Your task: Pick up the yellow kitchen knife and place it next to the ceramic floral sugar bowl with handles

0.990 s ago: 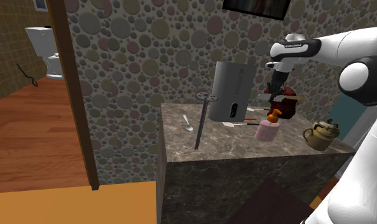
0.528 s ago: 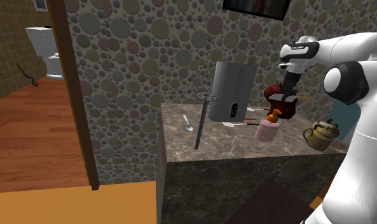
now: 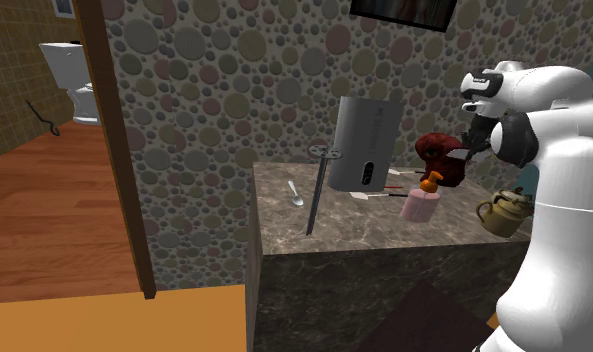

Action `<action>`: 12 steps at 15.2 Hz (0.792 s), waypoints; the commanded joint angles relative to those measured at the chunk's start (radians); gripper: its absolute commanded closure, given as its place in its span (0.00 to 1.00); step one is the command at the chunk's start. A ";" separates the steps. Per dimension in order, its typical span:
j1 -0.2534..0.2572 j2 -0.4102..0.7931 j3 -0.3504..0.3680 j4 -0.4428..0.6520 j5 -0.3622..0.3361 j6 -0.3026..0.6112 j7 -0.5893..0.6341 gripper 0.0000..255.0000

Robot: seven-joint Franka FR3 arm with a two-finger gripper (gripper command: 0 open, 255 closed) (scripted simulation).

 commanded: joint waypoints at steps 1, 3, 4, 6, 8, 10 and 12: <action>-0.043 0.046 0.006 0.052 0.028 -0.012 -0.027 1.00; -0.034 0.041 0.006 0.016 0.025 0.018 -0.028 1.00; -0.030 0.039 0.006 -0.002 0.024 0.033 -0.029 1.00; -0.023 0.036 0.006 -0.034 0.023 0.062 -0.030 1.00; -0.016 0.034 0.007 -0.064 0.022 0.090 -0.031 1.00; -0.011 0.033 0.008 -0.093 0.023 0.117 -0.033 1.00; -0.006 0.034 0.009 -0.120 0.024 0.143 -0.034 1.00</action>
